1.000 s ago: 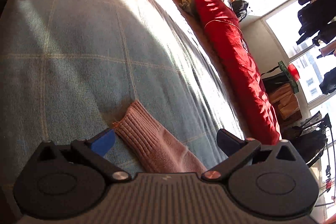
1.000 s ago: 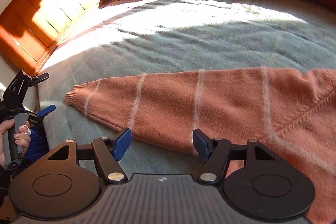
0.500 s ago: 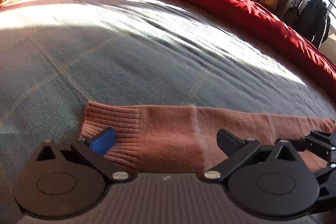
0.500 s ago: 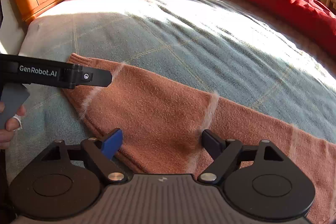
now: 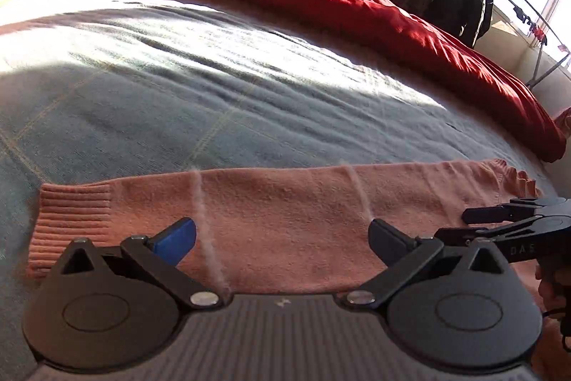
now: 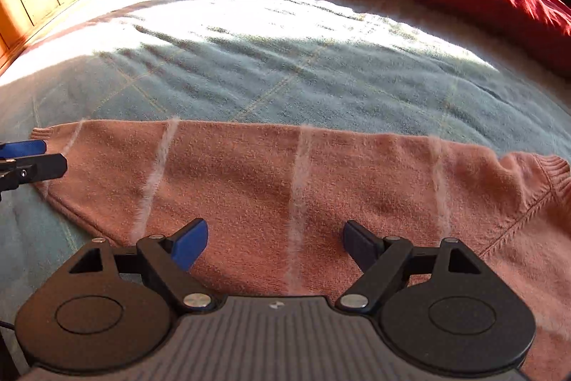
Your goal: Fold clothes
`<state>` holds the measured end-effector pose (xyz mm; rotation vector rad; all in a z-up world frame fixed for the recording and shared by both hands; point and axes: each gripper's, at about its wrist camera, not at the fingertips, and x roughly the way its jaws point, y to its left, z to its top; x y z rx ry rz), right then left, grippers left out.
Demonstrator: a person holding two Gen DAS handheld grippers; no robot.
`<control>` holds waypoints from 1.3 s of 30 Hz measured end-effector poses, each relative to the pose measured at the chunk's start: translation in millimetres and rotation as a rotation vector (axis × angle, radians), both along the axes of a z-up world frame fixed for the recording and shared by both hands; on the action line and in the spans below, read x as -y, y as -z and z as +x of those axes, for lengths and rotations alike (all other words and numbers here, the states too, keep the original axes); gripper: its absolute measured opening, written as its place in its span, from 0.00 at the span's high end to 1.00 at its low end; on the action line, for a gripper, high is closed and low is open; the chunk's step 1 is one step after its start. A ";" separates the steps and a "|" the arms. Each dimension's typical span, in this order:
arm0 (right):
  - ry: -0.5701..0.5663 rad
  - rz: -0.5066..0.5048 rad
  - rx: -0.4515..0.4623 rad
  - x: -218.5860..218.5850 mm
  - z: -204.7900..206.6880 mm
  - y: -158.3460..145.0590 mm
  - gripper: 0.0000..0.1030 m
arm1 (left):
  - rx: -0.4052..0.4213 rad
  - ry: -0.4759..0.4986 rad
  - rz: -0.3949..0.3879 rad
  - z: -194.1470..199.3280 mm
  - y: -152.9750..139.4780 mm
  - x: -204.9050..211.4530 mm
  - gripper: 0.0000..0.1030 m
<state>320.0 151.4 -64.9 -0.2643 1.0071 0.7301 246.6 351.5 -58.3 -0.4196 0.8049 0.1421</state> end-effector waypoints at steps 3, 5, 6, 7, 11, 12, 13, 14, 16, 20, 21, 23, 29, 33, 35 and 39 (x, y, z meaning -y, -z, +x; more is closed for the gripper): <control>0.000 0.004 -0.018 -1.4 -1.2 3.4 0.09 | -0.034 -0.031 -0.036 -5.9 11.1 -6.6 0.01; 0.000 0.007 -0.030 -2.3 -2.0 5.7 0.05 | -0.070 -0.083 0.006 -19.4 11.1 -21.5 0.01; 0.000 0.008 -0.036 -2.8 -2.4 6.8 0.01 | -0.083 -0.095 0.024 -24.3 9.1 -27.8 0.01; -0.005 0.006 -0.036 -2.8 -2.9 8.4 0.00 | -0.094 -0.101 0.041 -27.7 6.0 -32.2 0.01; -0.028 -0.009 0.002 -6.6 -7.8 7.1 0.00 | -0.114 -0.153 0.066 -27.8 -4.1 -37.7 0.01; -0.029 0.005 0.021 -6.3 -9.9 2.7 0.00 | -0.104 -0.155 0.050 -26.7 -4.2 -38.4 0.01; -0.030 0.019 0.040 -6.0 -11.9 -1.7 0.00 | -0.094 -0.157 0.034 -25.7 -4.4 -39.1 0.01; -0.019 0.028 0.064 -5.9 -11.9 -4.9 0.00 | -0.098 -0.155 0.032 -23.8 -2.0 -38.5 0.01; 0.010 0.028 0.098 -8.1 -7.1 -6.5 0.00 | -0.131 -0.136 0.071 -18.5 7.7 -33.3 0.01; 0.064 -0.041 0.051 -24.4 16.2 17.6 0.00 | -0.161 -0.087 0.184 -12.8 14.1 -19.1 0.01; 0.071 -0.039 0.066 -28.3 17.0 17.5 0.00 | -0.163 -0.083 0.189 -12.7 13.2 -18.6 0.01; 0.059 -0.012 0.050 -31.8 11.0 11.1 0.00 | -0.161 -0.077 0.180 -14.5 10.5 -20.5 0.01; 0.008 0.088 -0.050 -11.1 -19.9 -8.7 0.00 | -0.170 -0.074 0.193 -13.1 -0.2 -9.5 0.01; -0.020 0.137 -0.091 29.2 -44.8 -25.3 0.00 | -0.148 -0.007 0.213 -2.6 -8.9 22.4 0.01; -0.024 0.156 -0.093 53.5 -53.2 -36.0 0.00 | -0.135 0.043 0.220 5.8 -13.1 44.6 0.01; -0.009 0.183 -0.067 106.6 -63.8 -59.0 0.00 | -0.105 0.157 0.216 27.2 -21.6 96.2 0.01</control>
